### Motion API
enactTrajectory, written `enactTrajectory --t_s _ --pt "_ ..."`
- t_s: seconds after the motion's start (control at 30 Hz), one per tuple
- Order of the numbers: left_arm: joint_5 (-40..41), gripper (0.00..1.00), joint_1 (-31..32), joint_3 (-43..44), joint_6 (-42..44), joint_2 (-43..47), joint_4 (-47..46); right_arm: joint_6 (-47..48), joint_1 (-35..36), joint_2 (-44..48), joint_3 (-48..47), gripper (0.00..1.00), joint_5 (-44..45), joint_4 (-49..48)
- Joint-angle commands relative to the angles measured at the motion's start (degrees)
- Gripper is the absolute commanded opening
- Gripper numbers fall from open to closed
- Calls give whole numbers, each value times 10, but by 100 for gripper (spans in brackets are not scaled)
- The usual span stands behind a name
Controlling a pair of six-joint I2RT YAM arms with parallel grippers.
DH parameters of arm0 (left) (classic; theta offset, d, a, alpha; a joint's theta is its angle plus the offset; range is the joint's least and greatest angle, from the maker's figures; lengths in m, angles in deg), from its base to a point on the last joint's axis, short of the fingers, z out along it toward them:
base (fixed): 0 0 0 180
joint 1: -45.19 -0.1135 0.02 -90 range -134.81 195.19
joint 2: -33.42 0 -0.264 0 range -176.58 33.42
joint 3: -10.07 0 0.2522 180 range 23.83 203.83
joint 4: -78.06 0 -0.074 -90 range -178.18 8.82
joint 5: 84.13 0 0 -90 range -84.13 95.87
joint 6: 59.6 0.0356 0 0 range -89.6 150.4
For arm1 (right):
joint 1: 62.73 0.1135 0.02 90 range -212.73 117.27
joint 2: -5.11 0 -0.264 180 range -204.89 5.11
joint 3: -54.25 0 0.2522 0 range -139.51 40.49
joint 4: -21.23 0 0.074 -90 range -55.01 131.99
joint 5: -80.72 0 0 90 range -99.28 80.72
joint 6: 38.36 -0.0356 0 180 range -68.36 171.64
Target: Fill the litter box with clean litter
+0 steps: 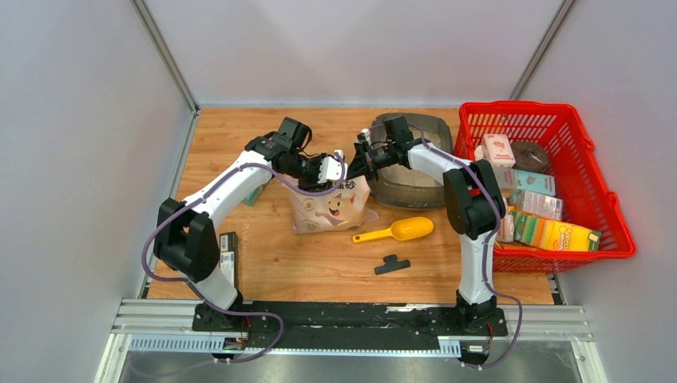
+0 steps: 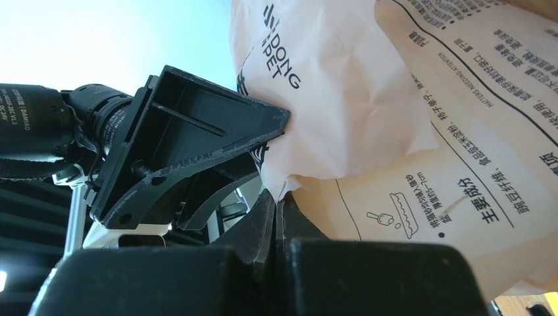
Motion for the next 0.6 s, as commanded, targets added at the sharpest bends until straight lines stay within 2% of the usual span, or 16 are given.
enactTrajectory --t_s 0.0,0.03,0.1,0.13,0.2,0.23,0.27,0.4,0.47,0.57 --pt "-4 46 -1 -14 -1 21 15 13 -12 13 -7 0 -32 61" --pt "-4 45 -1 -13 -4 20 15 19 -12 15 -8 1 -32 62" --pt "-4 44 0 -8 -7 15 24 30 -20 27 -10 11 -15 73" --pt "-5 43 -1 -6 -11 12 29 40 -23 32 -12 19 -7 73" --pt "-9 41 -1 0 -12 4 41 49 -40 48 -22 23 13 66" --pt "-16 40 -1 1 -12 2 45 53 -45 52 -26 32 19 66" --pt "-17 38 -1 3 -17 0 47 65 -54 54 -32 36 25 67" --pt "-36 37 -1 5 -48 -3 30 116 -72 66 -51 39 40 68" --pt "-49 37 -1 8 -74 -3 17 165 -80 80 -68 40 49 83" --pt "-59 37 -1 9 -112 -3 1 371 -83 106 -114 45 80 204"
